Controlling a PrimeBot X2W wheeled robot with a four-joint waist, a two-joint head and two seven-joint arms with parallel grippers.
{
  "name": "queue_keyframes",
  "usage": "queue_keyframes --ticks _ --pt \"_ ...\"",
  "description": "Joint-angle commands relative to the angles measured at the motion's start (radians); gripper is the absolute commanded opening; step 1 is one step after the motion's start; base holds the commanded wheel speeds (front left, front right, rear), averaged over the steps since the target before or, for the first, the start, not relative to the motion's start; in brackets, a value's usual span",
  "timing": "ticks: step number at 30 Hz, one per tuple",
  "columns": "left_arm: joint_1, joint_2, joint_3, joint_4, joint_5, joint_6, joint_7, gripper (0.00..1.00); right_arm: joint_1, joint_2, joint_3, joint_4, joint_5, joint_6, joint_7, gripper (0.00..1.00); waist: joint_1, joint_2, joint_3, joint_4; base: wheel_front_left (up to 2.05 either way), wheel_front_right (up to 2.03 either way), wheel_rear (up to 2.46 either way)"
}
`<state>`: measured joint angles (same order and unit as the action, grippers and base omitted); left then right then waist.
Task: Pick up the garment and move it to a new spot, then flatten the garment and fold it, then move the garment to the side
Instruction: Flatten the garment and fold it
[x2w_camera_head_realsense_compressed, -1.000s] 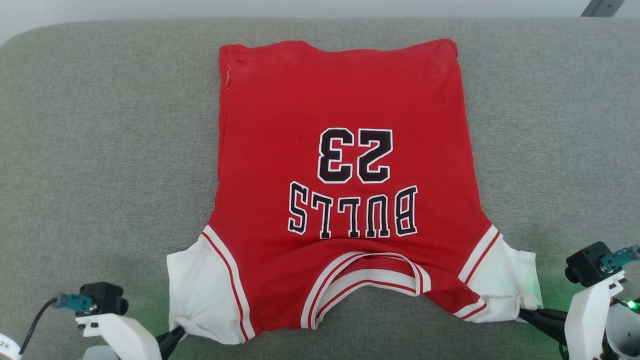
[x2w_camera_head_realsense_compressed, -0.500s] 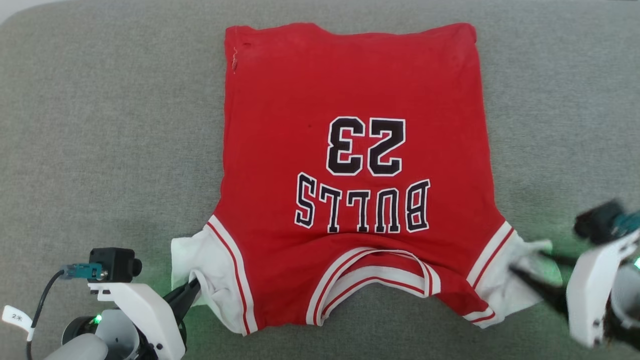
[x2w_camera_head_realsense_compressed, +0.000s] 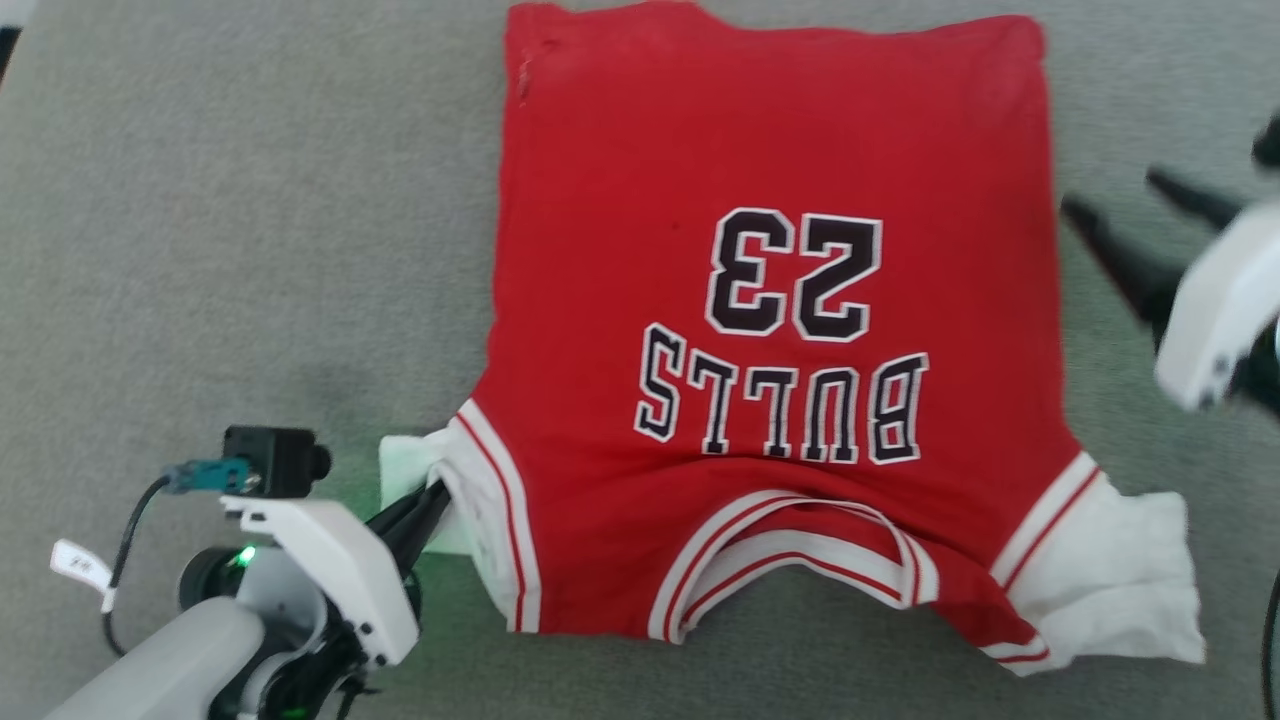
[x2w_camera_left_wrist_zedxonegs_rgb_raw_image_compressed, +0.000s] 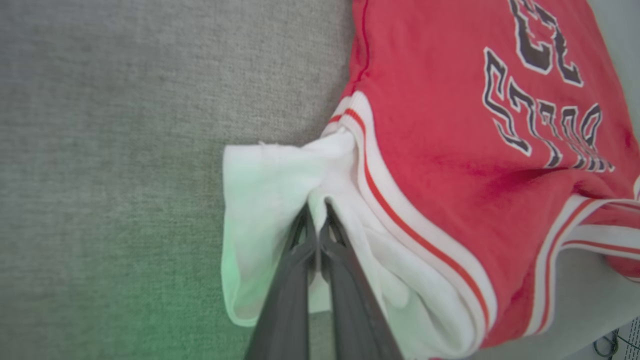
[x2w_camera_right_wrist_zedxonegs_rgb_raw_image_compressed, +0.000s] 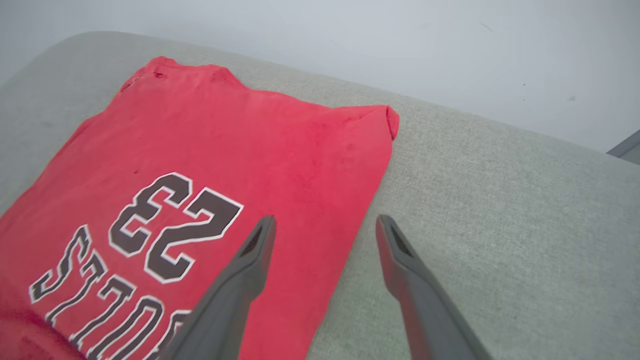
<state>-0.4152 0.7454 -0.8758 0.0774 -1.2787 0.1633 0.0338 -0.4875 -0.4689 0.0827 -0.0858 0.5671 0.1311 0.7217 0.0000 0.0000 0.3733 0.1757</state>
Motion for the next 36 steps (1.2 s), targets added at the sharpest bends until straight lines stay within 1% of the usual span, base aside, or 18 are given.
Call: queue_keyframes --ticks 1,5,11,16,18,21,25,27,28,29,30,34,36 --pt "-0.020 -0.011 -0.003 0.006 0.018 -0.009 0.003 0.00 -0.043 0.009 0.000 0.037 -0.018 -0.001 -0.017 1.00 0.0000 0.0000 0.017 0.023 0.00 0.00 0.00" --pt "-0.060 -0.046 -0.016 0.028 0.032 -0.032 0.012 0.00 -0.196 0.029 0.008 0.219 -0.077 -0.001 -0.050 1.00 0.0000 0.0000 0.041 0.063 0.00 0.00 0.00" --pt "-0.111 -0.098 -0.036 0.066 0.052 -0.063 0.022 0.00 -0.393 0.019 0.018 0.502 -0.152 -0.001 -0.027 1.00 0.0000 0.0000 0.080 0.130 0.00 0.00 0.00" --pt "-0.140 -0.144 -0.054 0.106 0.063 -0.090 0.029 0.00 -0.522 0.016 -0.011 0.713 -0.214 -0.001 0.003 1.00 0.0000 0.0000 0.109 0.187 0.00 0.00 0.00" --pt "-0.149 -0.161 -0.062 0.123 0.065 -0.104 0.032 0.00 -0.556 0.025 -0.012 0.783 -0.228 -0.001 0.034 1.00 0.0000 0.0000 0.117 0.206 0.00 0.00 0.00" --pt "-0.159 -0.184 -0.072 0.150 0.068 -0.122 0.035 0.00 -0.594 0.019 -0.021 0.883 -0.258 -0.001 0.082 1.00 0.0000 0.0000 0.126 0.236 0.00 0.00 0.00" --pt "-0.171 -0.209 -0.083 0.184 0.072 -0.147 0.040 0.00 -0.590 0.017 -0.050 1.027 -0.300 -0.001 0.163 1.00 0.0000 0.0000 0.127 0.268 0.00 0.00 0.00" --pt "-0.175 -0.219 -0.084 0.200 0.069 -0.156 0.039 0.00 -0.571 0.023 -0.054 1.100 -0.324 -0.003 0.224 1.00 0.0000 0.0000 0.125 0.275 0.00 0.00 0.00" --pt "-0.177 -0.224 -0.085 0.206 0.066 -0.158 0.038 0.00 -0.560 0.033 -0.051 1.127 -0.332 -0.002 0.255 0.91 0.0000 0.0000 0.124 0.276 0.00 0.00 0.00" --pt "-0.177 -0.226 -0.086 0.212 0.065 -0.163 0.036 0.00 -0.553 0.039 -0.042 1.142 -0.338 -0.001 0.275 0.18 0.0000 0.0000 0.122 0.276 0.00 0.00 0.00" --pt "-0.177 -0.226 -0.086 0.220 0.065 -0.165 0.035 0.00 -0.554 0.038 -0.042 1.147 -0.339 0.000 0.277 0.00 0.0000 0.0000 0.120 0.275 0.00 0.00 0.00" --pt "-0.174 -0.220 -0.078 0.243 0.059 -0.173 0.025 0.00 -0.576 0.032 -0.023 1.110 -0.346 -0.002 0.218 0.00 0.0000 0.0000 0.105 0.251 0.00 0.00 0.00" --pt "-0.171 -0.212 -0.069 0.251 0.050 -0.175 0.021 0.00 -0.588 0.037 -0.004 1.080 -0.328 -0.002 0.199 0.00 0.0000 0.0000 0.093 0.229 0.00 0.00 0.00"
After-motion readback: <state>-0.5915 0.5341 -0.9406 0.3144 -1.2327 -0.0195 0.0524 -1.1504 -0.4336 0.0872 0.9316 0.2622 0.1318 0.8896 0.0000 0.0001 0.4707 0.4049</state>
